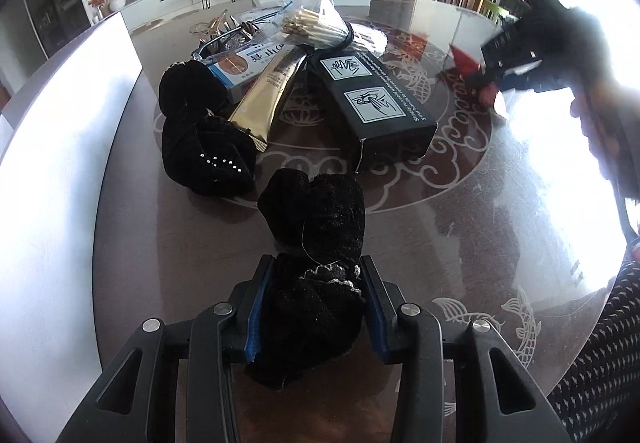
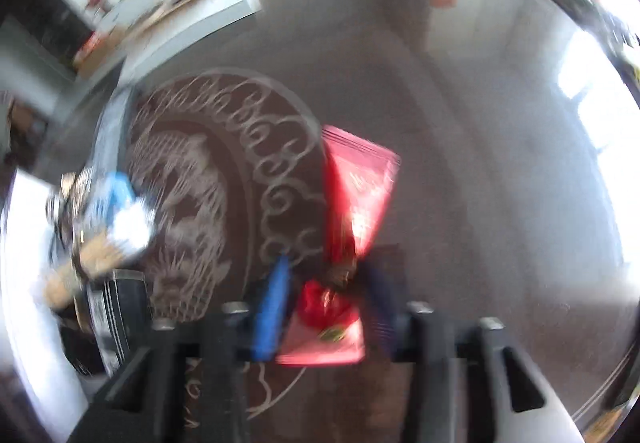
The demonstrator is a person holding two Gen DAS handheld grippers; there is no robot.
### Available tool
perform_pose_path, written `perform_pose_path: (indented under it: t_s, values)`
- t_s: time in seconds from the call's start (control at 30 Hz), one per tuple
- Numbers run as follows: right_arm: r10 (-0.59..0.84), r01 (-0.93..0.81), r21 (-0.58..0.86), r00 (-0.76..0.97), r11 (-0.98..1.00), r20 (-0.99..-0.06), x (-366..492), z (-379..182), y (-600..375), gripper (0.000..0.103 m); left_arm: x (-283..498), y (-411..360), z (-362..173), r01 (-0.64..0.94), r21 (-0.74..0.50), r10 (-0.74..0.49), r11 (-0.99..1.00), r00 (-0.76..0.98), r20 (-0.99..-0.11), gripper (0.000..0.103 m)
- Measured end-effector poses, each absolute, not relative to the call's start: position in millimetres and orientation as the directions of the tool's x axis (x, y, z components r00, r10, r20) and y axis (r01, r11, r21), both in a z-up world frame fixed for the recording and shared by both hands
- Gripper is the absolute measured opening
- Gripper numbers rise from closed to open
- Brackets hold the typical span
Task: Organize objects
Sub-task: 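Grasp the red candy packet with the right gripper while the left gripper holds the black glove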
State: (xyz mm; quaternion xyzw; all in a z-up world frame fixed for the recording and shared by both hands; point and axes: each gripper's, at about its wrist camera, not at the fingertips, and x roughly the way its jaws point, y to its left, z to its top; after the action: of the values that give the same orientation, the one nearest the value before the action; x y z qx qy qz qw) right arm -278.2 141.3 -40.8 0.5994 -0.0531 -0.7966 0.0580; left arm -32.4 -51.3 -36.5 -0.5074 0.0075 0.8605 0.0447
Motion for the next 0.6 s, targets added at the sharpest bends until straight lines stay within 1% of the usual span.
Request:
perform_pose_path:
  t_s: [0.1,0.17,0.3,0.37,0.4,0.5,0.6]
  values:
    - [-0.188,0.171,0.152,-0.219,-0.973,-0.957,-240.5,-47.8,127.7,0.024,-26.5,-57.1,-37.1,-0.084,-0.08,0.111,-0.993,-0.495,-0.862,0.04]
    - [-0.164,0.236,0.114,-0.203,-0.965,-0.965,-216.6,-51.8,124.2,0.025,-24.2,-57.0,-38.0,-0.081,-0.077,0.108,-0.994,-0.505,-0.856,0.04]
    - [-0.081,0.313,0.006,-0.229,-0.95,-0.97,-198.9,-61.4,110.9,0.034,-26.7,-50.9,-39.3,-0.087,-0.063,0.099,-0.994,-0.508,-0.856,0.04]
    - [-0.076,0.332,-0.015,-0.261,-0.943,-0.962,-197.3,-65.9,103.6,0.031,-28.5,-52.4,-38.3,-0.088,-0.09,0.122,-0.992,-0.499,-0.858,0.039]
    - [-0.079,0.328,-0.014,-0.268,-0.944,-0.96,-196.6,-67.6,101.3,0.019,-27.4,-55.3,-36.6,-0.084,-0.107,0.135,-0.991,-0.492,-0.86,0.038]
    - [-0.117,0.312,0.028,-0.271,-0.95,-0.955,-188.9,-67.6,99.0,0.019,-23.6,-63.8,-34.9,-0.063,-0.163,0.174,-0.985,-0.465,-0.868,0.038]
    - [-0.182,0.303,0.083,-0.315,-0.949,-0.931,-174.5,-50.4,104.6,0.019,-23.2,-58.9,-33.2,-0.053,-0.165,0.171,-0.985,-0.452,-0.875,0.038]
